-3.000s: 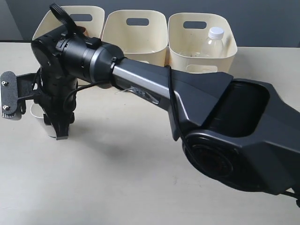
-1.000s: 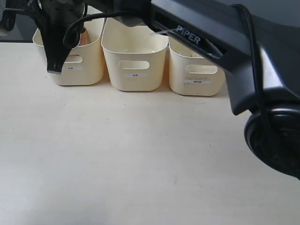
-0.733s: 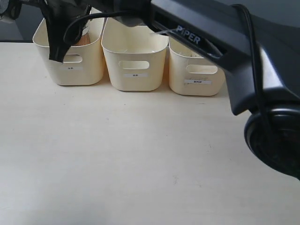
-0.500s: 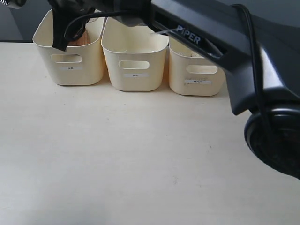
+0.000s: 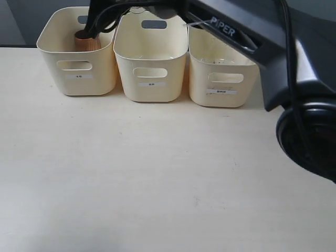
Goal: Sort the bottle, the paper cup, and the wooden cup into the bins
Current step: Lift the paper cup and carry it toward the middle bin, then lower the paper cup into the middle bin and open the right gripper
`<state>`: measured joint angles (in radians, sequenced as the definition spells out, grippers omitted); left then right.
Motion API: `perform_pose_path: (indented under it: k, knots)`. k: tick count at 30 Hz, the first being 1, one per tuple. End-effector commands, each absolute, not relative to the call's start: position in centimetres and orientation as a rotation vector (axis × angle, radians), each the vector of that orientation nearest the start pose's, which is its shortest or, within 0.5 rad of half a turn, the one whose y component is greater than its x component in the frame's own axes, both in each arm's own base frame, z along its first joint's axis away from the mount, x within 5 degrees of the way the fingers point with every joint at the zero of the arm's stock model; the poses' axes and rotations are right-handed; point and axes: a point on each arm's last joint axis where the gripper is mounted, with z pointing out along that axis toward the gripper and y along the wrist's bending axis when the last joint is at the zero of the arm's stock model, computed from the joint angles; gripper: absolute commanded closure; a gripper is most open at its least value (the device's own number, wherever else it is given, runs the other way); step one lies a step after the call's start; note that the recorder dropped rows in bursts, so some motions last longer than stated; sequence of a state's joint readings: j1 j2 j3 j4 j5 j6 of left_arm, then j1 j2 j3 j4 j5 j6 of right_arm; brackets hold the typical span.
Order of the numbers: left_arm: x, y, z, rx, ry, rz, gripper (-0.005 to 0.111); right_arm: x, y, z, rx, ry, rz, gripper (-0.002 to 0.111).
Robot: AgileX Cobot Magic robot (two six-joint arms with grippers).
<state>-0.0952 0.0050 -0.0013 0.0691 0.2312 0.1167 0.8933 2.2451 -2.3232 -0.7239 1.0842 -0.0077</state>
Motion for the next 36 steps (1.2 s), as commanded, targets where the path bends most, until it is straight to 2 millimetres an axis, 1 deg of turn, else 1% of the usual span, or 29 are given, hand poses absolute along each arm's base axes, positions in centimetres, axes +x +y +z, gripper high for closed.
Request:
perform_pose_path:
  k: [1, 5, 8, 13, 15, 20, 26, 30, 32, 36]
  knots:
    - [5.5, -0.4, 19.3, 0.231, 1.693, 0.072, 0.107, 37.0, 34.9, 31.7, -1.071, 1.988, -0.463, 0.109]
    - [5.5, -0.4, 19.3, 0.231, 1.693, 0.072, 0.107, 38.0, 34.3, 30.2, -1.063, 2.020, -0.409, 0.109]
    - [5.5, -0.4, 19.3, 0.231, 1.693, 0.072, 0.107, 39.1, 33.7, 28.4, -1.039, 2.047, -0.376, 0.109]
    - [5.5, -0.4, 19.3, 0.231, 1.693, 0.072, 0.107, 40.4, 32.5, 26.1, -1.018, 2.085, -0.312, 0.109]
    - [5.5, -0.4, 19.3, 0.231, 1.693, 0.072, 0.107, 40.5, 32.3, 25.6, -1.015, 2.101, -0.286, 0.109]
    - [5.5, -0.4, 19.3, 0.231, 1.691, 0.072, 0.107, 40.8, 31.8, 25.2, -0.980, 2.153, -0.234, 0.109]
    - [5.5, -0.4, 19.3, 0.231, 1.691, 0.072, 0.107, 41.2, 31.2, 24.5, -0.971, 2.196, -0.234, 0.109]
    - [5.5, -0.4, 19.3, 0.231, 1.691, 0.072, 0.107, 41.4, 31.2, 23.4, -0.980, 2.219, -0.246, 0.108]
    - [5.5, -0.4, 19.3, 0.231, 1.691, 0.072, 0.107, 41.5, 31.3, 23.0, -0.986, 2.224, -0.253, 0.104]
    - [5.5, -0.4, 19.3, 0.231, 1.691, 0.072, 0.107, 41.6, 31.4, 21.9, -0.999, 2.236, -0.262, 0.089]
